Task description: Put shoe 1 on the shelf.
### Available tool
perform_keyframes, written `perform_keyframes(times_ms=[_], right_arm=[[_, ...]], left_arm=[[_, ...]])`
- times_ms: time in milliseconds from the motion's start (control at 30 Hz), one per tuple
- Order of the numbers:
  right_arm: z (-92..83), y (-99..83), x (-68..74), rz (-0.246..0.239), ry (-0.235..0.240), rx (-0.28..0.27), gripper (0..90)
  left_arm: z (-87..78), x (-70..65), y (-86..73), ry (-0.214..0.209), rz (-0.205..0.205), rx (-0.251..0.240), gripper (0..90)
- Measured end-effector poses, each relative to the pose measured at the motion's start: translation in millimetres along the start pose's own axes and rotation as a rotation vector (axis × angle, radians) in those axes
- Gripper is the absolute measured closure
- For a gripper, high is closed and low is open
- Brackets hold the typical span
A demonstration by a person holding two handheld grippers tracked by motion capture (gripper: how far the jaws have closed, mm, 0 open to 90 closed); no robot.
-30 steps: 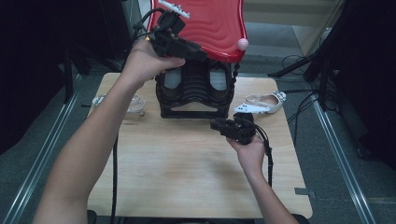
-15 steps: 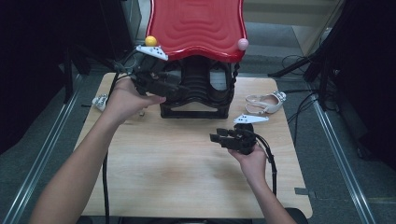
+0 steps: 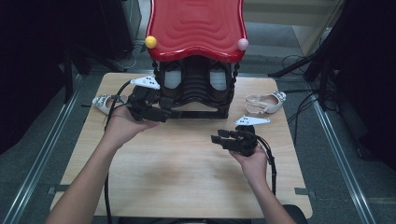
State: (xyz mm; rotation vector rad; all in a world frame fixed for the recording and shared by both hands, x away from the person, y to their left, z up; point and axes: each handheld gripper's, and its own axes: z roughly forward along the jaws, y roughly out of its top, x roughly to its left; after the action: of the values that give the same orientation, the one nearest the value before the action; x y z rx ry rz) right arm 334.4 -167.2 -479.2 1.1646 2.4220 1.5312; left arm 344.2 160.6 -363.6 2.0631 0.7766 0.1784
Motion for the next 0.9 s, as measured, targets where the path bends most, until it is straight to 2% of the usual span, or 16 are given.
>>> perform_keyframes(times_ms=[300, 433, 533, 600, 667, 767, 833, 867, 900], right_arm=[[3.9, -1.5, 0.1, -0.018, -0.004, 0.009, 54.9], [5.0, -3.2, -3.6, -0.011, -0.01, 0.007, 54.9], [5.5, -4.0, -5.2, 0.006, -0.009, 0.01, 54.9], [5.6, -4.0, -4.2, -0.001, -0.013, 0.008, 54.7], [5.1, -3.8, -2.1, -0.012, -0.019, 0.007, 54.6], [6.0, -4.4, -2.1, -0.026, -0.028, 0.016, 54.4], [6.5, -5.1, -3.0, -0.022, -0.033, 0.026, 54.4], [7.1, -5.3, -4.0, -0.021, -0.03, 0.026, 54.4], [7.5, -5.5, -4.4, -0.018, -0.029, 0.027, 54.3]], left_arm=[[11.6, 10.3, -36.5, 0.007, -0.042, 0.008, 37.5], [19.6, 13.1, -57.3, 0.006, -0.063, 0.013, 37.5], [24.3, 16.9, -72.5, -0.001, -0.095, 0.011, 37.7], [28.0, 19.8, -81.0, 0.012, -0.118, 0.026, 38.0], [29.7, 22.7, -85.9, 0.039, -0.107, 0.071, 37.7], [28.6, 29.5, -96.5, 0.057, -0.118, 0.053, 38.7], [26.5, 35.5, -103.3, 0.091, -0.126, 0.064, 41.6], [24.6, 38.1, -106.8, 0.112, -0.14, 0.053, 45.2], [21.8, 41.1, -110.5, 0.109, -0.161, 0.042, 50.9]])
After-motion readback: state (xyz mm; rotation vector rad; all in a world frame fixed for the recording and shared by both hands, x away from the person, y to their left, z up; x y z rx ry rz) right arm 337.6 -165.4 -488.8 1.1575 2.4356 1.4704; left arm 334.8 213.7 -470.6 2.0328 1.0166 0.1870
